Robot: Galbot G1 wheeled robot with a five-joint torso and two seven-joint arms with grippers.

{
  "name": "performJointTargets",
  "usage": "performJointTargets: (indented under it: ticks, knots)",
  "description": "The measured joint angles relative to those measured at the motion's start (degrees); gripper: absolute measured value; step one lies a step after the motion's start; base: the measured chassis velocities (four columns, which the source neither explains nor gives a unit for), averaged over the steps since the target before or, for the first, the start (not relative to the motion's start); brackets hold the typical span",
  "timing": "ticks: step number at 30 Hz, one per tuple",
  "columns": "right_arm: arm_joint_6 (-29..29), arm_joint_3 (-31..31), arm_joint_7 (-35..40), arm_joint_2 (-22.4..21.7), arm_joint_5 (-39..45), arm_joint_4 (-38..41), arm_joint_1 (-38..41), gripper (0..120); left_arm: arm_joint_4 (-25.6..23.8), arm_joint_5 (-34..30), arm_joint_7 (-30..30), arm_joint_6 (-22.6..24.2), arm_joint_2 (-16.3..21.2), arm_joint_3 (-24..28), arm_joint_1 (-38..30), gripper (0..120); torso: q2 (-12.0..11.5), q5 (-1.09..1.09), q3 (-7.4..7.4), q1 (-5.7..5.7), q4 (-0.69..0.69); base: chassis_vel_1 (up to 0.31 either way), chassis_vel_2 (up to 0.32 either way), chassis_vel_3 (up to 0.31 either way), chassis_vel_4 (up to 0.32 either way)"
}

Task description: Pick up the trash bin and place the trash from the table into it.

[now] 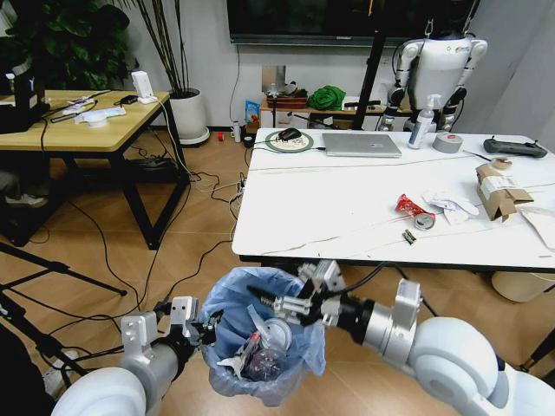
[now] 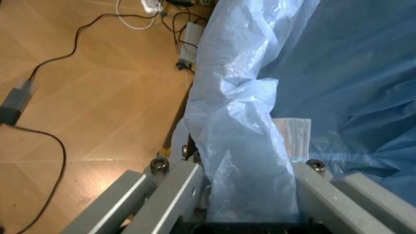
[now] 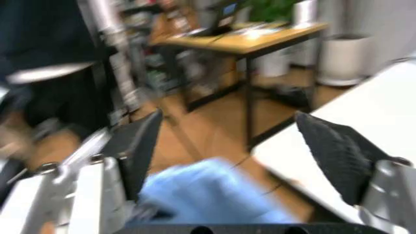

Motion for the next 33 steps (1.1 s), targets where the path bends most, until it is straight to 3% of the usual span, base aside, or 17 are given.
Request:
performJointTargets:
  ticks: [4,10,12,18,33]
  knots:
    - [-0.66,6.63,5.98,2.26,-1.42,0.14,-2.59,94,-0.01,0.62,0.49,0.00,-0.11,-0.20,0.67,2,0.00,0.01,0.00,0.01,0.00,0.000,0.000,0.000,0.000]
    - [-2.88,18.11,8.77,9.99,-20.37,-1.41,-13.33,100,-0.04,2.16,2.19,0.00,-0.23,-0.23,1.30,2,0.00,0.01,0.00,0.00,-0.04,0.000,0.000,0.000,0.000]
    - [-2.74,18.88,8.78,12.05,-22.86,-1.42,-14.53,100,-0.04,2.22,2.28,0.00,-0.21,-0.24,1.36,2,0.00,0.00,0.00,0.00,-0.03,0.000,0.000,0.000,0.000]
    - [-3.56,21.26,7.24,23.82,-27.40,0.10,-18.48,100,-0.06,2.93,2.90,0.00,-0.33,-0.33,1.61,2,0.00,0.00,0.00,0.00,-0.02,0.000,0.000,0.000,0.000]
    - [-6.22,23.38,8.34,24.16,-21.03,2.64,-20.06,100,-0.06,4.09,4.84,0.00,-0.69,-0.37,1.31,2,0.00,-0.01,0.00,0.00,-0.01,-0.050,-0.049,0.051,0.050]
